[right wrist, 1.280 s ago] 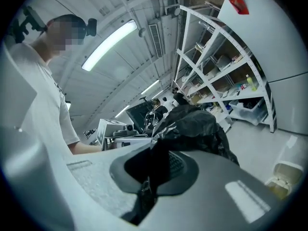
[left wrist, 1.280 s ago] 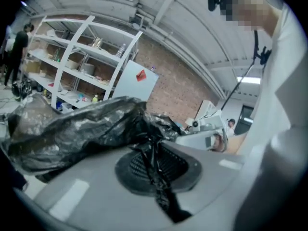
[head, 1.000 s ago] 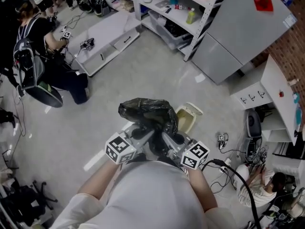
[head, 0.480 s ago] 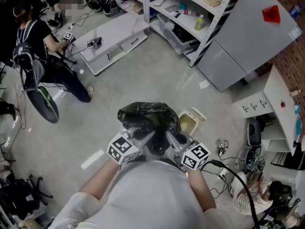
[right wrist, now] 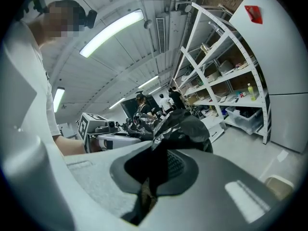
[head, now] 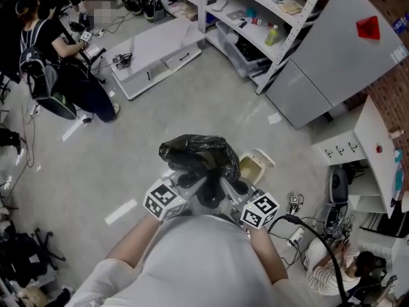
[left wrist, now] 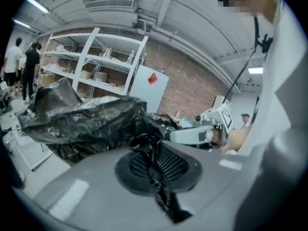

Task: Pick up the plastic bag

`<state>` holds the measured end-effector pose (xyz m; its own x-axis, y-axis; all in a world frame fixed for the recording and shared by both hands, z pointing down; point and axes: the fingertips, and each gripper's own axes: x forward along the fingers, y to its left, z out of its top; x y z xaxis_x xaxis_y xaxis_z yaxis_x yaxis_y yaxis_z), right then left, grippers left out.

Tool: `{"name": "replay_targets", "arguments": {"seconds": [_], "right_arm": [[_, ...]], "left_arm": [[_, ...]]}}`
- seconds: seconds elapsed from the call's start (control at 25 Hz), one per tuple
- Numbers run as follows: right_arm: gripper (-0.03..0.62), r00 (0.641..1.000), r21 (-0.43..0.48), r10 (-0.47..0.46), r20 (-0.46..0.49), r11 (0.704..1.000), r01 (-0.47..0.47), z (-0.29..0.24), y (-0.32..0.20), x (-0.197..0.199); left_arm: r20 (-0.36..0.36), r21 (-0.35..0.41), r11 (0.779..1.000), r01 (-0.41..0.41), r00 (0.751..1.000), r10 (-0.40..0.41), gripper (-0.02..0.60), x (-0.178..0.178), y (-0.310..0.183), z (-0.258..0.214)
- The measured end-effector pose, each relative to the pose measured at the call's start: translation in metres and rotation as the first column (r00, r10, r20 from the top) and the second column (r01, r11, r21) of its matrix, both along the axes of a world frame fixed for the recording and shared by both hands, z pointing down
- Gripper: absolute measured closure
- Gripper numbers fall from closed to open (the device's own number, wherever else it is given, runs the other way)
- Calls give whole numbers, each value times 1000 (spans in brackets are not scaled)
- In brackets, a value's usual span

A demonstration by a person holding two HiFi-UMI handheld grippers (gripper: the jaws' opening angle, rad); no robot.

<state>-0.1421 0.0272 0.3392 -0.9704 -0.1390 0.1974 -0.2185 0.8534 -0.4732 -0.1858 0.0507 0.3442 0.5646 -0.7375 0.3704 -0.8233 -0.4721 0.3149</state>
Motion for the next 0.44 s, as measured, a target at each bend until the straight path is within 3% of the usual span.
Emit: {"name": "replay_targets", "arguments": {"seconds": [0.44], "right_arm": [[592, 1000, 3, -11, -2, 1000, 11, -2, -6, -4]], "left_arm": [[0, -4, 1000, 17, 1000, -17, 577, -7, -5, 0]]}}
